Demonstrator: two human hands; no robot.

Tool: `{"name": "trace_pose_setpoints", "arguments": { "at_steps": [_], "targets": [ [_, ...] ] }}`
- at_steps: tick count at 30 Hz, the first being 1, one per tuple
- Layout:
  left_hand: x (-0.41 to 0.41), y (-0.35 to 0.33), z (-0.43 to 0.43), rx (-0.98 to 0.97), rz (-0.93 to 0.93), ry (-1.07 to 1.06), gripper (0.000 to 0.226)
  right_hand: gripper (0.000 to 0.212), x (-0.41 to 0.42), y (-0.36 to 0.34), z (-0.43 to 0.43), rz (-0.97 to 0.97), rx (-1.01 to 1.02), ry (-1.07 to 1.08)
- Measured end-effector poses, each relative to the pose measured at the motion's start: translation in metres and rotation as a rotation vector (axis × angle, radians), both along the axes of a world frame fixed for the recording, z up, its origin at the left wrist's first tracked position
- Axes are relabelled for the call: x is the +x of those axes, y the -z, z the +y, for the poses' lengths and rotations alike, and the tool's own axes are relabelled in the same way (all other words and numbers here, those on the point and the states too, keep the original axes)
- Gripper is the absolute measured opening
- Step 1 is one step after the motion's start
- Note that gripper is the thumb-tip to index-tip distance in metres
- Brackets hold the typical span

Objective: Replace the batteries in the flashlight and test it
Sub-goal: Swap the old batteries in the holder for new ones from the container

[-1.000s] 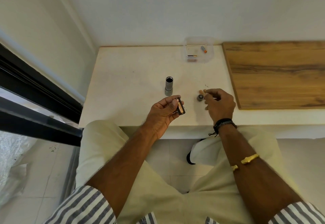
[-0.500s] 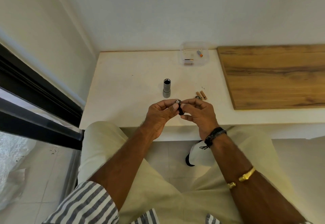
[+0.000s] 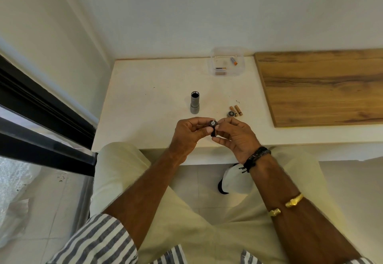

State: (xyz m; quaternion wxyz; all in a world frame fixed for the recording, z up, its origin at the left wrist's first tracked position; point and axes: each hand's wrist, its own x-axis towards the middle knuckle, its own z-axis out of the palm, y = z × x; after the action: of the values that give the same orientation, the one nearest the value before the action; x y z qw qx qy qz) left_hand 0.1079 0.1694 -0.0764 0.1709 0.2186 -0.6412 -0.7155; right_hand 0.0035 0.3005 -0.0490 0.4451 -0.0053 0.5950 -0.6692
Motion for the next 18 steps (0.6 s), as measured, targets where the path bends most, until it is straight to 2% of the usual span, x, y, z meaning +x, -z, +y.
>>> {"name": "trace_pose_setpoints", "arguments": {
  "at_steps": [9, 14, 18],
  "targets": [
    [-0.0023, -0.0002, 0.0077, -0.136, 0.030, 0.002, 0.026, 0.017, -0.0046, 0.0002, -0.0019, -0.068, -0.016, -0.007],
    [-0.0026, 0.0014, 0.0096, -0.069, 0.029, -0.030, 0.025, 0.016, -0.0048, -0.0019, -0.0022, -0.080, -0.032, -0.008],
    [-0.0028, 0.0005, 0.0105, 0.025, 0.033, -0.058, 0.024, 0.010, -0.0024, -0.0025, -0.0031, 0.021, 0.029, 0.012]
  ]
}}
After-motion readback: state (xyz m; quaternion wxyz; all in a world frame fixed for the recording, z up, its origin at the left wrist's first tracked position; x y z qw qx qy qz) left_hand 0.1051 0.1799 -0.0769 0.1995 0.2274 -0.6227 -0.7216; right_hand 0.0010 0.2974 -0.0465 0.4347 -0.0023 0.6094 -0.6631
